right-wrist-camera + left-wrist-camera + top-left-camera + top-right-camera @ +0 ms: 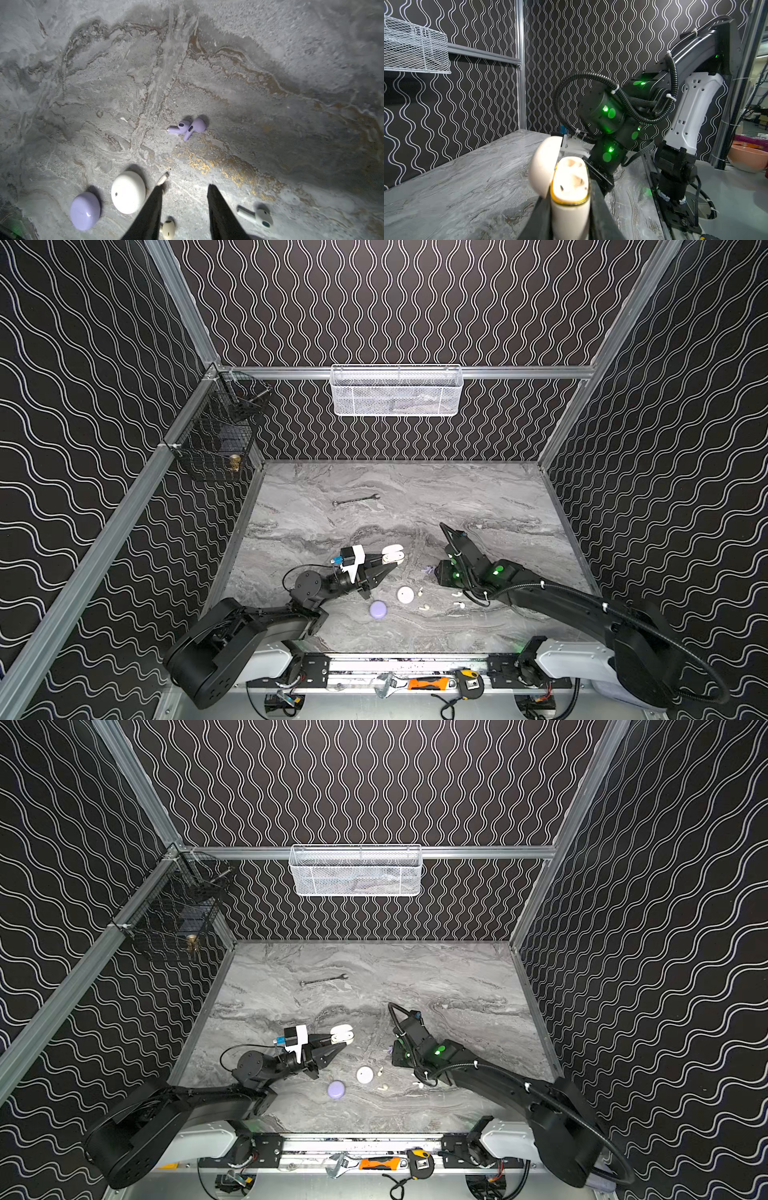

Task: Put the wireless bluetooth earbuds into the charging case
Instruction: 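Release the lid and move the right gripper down over the white earbuds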

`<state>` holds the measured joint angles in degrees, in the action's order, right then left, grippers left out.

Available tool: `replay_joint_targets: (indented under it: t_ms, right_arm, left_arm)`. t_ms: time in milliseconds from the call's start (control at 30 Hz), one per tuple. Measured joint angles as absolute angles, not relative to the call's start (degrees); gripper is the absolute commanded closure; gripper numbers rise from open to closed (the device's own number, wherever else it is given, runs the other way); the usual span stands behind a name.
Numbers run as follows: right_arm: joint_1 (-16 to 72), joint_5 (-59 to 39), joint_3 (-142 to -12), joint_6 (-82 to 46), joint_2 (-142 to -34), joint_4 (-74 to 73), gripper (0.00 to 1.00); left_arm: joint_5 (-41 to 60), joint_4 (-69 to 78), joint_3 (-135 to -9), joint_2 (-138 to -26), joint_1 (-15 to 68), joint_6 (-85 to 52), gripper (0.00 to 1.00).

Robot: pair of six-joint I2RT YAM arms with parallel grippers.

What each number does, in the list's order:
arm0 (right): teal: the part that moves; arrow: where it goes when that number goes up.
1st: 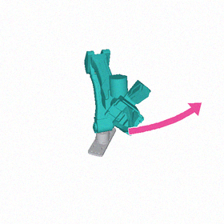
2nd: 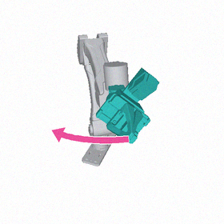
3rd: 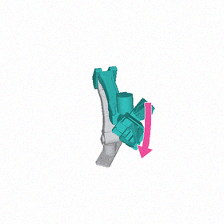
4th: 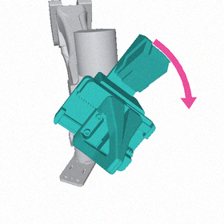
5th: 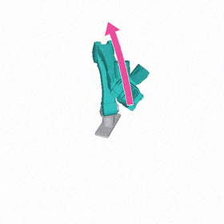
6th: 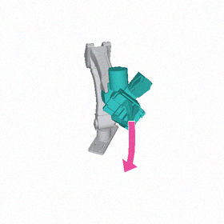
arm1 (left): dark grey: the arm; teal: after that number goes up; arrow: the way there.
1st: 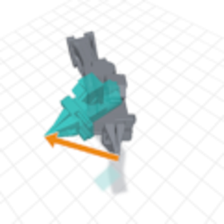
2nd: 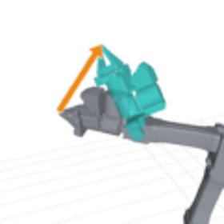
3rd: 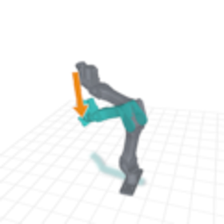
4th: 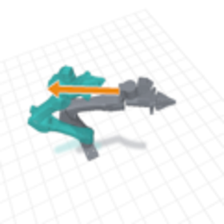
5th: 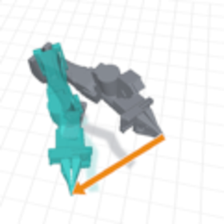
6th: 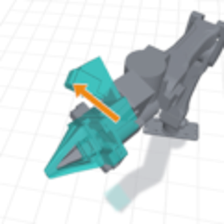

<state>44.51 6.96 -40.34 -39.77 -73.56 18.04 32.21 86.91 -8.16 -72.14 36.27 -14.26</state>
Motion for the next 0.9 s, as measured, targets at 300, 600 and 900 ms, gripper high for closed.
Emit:
replay_joint_targets:
  t_ms: [300, 600, 900]
  right_arm:
    - [42.9, 6.8, -44.0, -37.1, -81.8, 18.0, 0.62]
    - [41.5, 7.0, -47.9, -35.3, -88.2, 18.0, 0.63]
    - [46.6, 7.0, -46.7, -33.5, -83.2, 18.0, 0.52]
  left_arm:
    - [32.2, 86.9, -7.9, -72.5, 36.3, -13.3, 1.00]
    - [32.9, 86.9, -8.1, -72.2, 36.3, -13.3, 1.00]
    - [28.9, 86.9, -6.6, -72.2, 36.3, -13.3, 1.00]
